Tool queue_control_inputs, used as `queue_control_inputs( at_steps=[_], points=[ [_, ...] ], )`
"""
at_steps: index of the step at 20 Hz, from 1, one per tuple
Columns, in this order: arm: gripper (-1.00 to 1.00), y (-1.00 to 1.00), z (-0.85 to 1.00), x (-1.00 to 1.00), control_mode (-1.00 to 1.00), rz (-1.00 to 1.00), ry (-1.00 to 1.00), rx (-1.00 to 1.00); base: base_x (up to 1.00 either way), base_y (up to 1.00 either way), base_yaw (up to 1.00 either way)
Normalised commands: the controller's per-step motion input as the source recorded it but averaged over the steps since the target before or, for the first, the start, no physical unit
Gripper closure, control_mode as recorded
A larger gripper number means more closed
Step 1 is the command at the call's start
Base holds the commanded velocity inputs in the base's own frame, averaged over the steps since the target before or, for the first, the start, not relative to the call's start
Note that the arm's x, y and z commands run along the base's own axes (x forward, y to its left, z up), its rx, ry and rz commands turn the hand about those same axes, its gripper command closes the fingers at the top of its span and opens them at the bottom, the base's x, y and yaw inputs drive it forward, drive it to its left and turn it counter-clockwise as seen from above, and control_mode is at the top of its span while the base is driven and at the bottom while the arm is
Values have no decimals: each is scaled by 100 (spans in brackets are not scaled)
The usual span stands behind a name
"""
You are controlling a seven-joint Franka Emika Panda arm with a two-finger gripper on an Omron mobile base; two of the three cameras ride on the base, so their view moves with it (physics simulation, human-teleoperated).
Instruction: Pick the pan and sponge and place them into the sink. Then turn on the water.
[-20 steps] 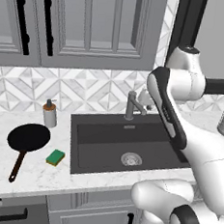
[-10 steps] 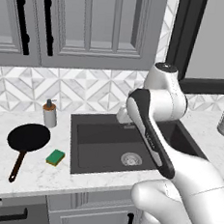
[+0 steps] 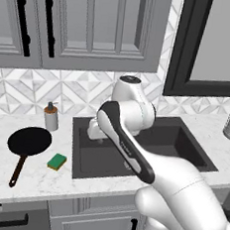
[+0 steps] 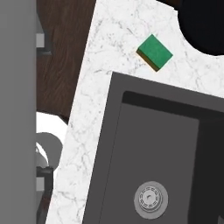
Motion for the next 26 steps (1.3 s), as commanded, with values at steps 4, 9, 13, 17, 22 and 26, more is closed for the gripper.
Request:
queue_control_inputs(
  at_steps=[4, 9, 13, 17, 22, 26],
  points=[
    [-100, 95, -54, 18, -100, 0, 19, 0, 0, 0, 0],
    [-100, 94, -46, 23, -100, -3, 9, -1, 0, 0, 0],
    [-100, 74, -28, 15, -100, -2, 4, -3, 0, 0, 0],
    [-100, 86, -4, 21, -100, -9, 4, 0, 0, 0, 0],
    [-100, 70, -6, 13, -100, -6, 2, -4, 0, 0, 0],
    [-100, 68, -19, 14, -100, -3, 0, -7, 0, 0, 0]
  ],
)
